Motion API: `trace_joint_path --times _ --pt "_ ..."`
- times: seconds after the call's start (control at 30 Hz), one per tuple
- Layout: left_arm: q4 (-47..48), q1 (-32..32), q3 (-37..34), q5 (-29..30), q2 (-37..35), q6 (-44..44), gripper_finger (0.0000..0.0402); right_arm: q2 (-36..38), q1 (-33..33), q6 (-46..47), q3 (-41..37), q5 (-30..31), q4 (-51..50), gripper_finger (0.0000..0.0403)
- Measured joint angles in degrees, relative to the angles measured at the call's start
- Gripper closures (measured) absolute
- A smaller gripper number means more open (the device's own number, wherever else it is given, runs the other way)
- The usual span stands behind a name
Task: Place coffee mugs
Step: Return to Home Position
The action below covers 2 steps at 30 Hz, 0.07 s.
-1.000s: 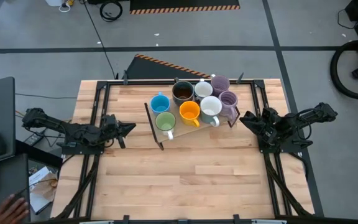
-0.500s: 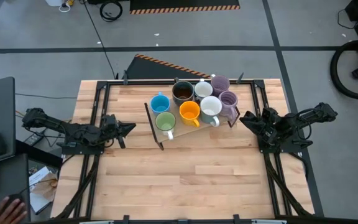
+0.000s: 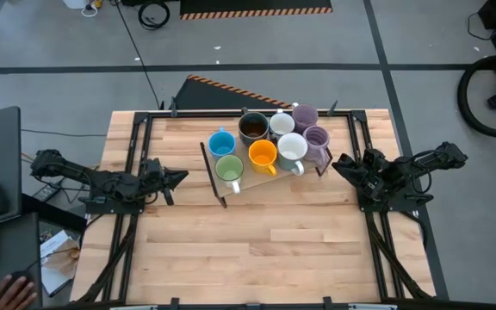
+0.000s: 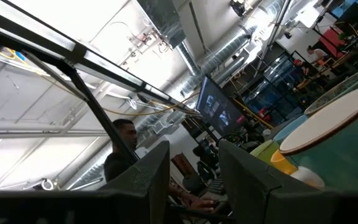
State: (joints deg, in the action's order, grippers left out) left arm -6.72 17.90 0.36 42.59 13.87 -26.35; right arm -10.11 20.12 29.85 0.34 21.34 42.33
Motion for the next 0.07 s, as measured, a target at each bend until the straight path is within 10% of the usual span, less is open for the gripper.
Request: trace_joint_path --times 0.07 --pt "0.01 0.02 0.00 0.00 0.00 0.03 0.0374 0.01 -0.01 0.00 0.00 -0.01 0.00 0.0259"
